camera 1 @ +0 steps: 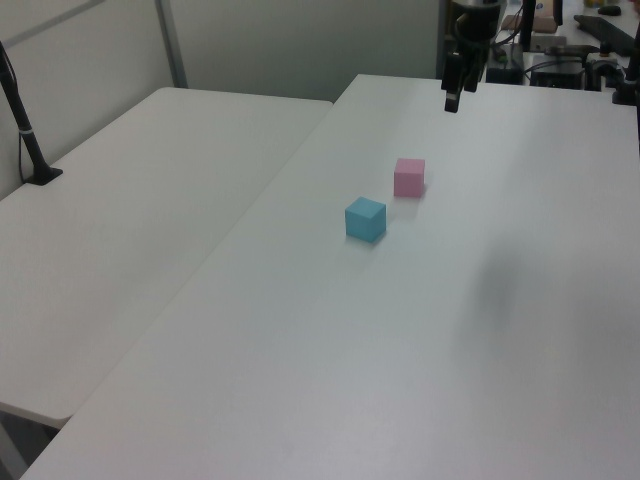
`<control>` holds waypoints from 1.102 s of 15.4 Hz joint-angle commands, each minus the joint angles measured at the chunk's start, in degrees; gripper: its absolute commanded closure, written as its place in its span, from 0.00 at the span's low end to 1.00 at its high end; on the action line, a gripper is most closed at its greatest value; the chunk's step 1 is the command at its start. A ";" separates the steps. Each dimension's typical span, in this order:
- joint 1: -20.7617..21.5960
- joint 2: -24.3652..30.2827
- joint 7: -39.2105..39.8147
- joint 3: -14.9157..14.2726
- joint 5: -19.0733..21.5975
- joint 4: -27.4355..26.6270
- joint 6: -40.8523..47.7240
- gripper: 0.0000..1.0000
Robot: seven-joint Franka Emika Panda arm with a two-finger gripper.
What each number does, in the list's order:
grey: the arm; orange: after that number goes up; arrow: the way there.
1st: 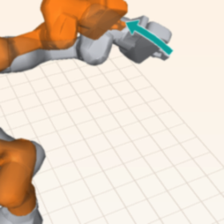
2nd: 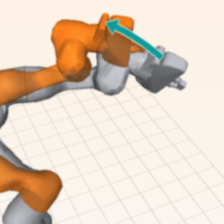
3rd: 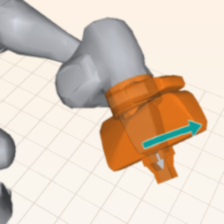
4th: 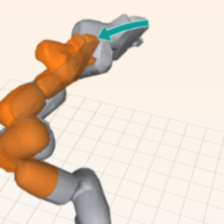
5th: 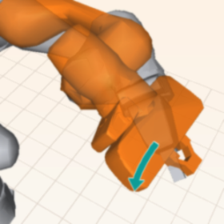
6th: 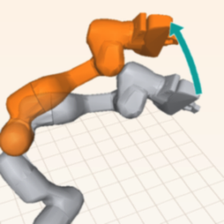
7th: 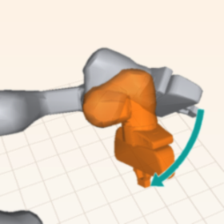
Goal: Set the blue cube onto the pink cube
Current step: 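Move the open gripper toward the light-blue cube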
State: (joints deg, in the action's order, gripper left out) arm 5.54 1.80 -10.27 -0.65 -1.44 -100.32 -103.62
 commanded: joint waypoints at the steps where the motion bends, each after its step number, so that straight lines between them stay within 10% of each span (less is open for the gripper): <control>1: 0.17 0.14 0.59 -0.49 0.56 -0.49 1.14 0.00; 17: -0.18 -3.98 -0.01 -0.40 1.35 0.82 -4.57 0.00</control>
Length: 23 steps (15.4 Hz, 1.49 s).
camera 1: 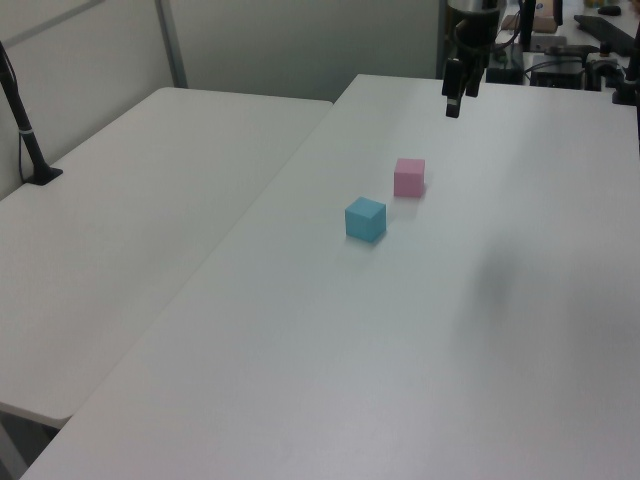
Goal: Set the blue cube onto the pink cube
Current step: 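Move the open gripper toward the light-blue cube, then lower the gripper around the light-blue cube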
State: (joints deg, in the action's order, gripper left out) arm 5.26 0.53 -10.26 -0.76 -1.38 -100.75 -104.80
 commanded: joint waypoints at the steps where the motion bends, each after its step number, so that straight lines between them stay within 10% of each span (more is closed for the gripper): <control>1: 0.10 -4.21 -0.11 -0.30 1.29 2.13 -3.57 0.00; 13: 3.34 -26.09 -11.53 -0.12 -1.42 8.64 -22.37 0.00; 23: 3.96 -32.69 -19.09 -0.03 -7.76 9.96 -31.07 0.05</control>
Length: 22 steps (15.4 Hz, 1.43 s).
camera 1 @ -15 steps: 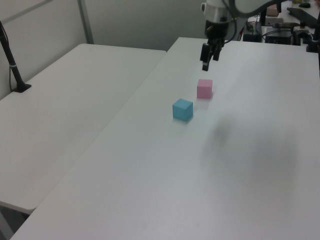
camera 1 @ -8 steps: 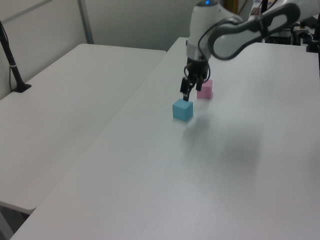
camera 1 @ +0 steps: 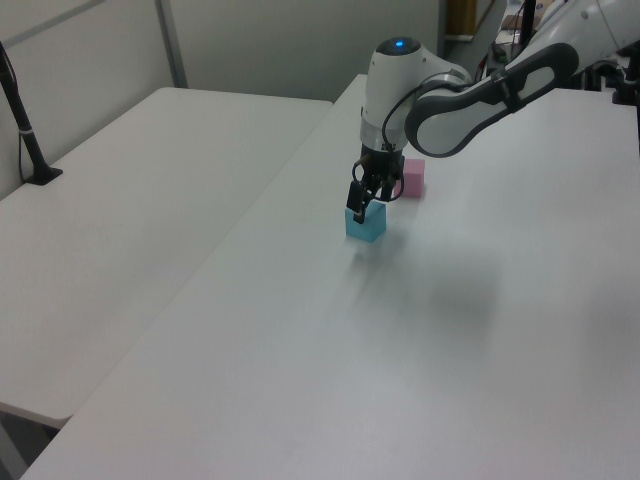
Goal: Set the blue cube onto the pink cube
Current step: 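Lower the gripper around the light-blue cube, then carry the light-blue cube over the pink cube and lower it, then open the gripper and raise it off the stacked cubes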
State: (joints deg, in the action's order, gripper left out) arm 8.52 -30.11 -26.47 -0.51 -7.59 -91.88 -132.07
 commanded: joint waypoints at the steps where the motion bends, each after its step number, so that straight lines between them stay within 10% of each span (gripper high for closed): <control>1: 0.97 -2.58 -3.67 -0.28 -2.51 1.09 -4.76 0.36; 2: 0.89 -2.58 -3.68 -0.28 -2.78 1.09 -4.77 0.62; 4: 0.36 -1.45 -2.80 -0.37 -2.87 1.09 -4.68 0.74; 19: -13.26 7.79 26.38 0.07 -1.46 -2.60 5.42 0.67; 22: -13.88 7.96 27.78 0.07 -1.37 -2.77 5.69 0.37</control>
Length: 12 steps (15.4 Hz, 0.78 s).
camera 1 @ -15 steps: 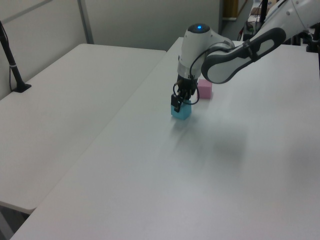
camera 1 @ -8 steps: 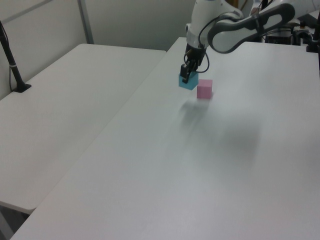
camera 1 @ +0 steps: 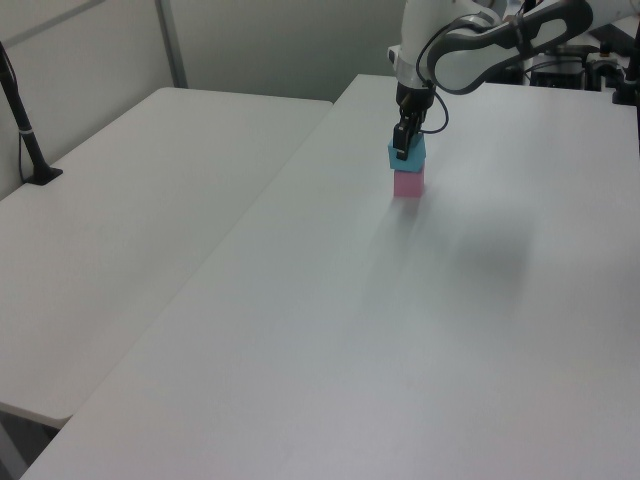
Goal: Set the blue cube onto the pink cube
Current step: 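Open the gripper and raise it off the stacked cubes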
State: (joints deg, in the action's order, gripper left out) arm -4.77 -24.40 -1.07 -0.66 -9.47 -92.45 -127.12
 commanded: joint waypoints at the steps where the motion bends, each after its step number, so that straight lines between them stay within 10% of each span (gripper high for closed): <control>1: -0.86 2.34 2.38 0.22 0.50 -2.30 0.65 0.11; 12: 5.64 13.22 -10.25 0.31 6.22 -1.68 12.92 0.00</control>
State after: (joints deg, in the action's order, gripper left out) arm -3.15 -18.39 -4.20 0.04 -4.10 -92.07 -121.95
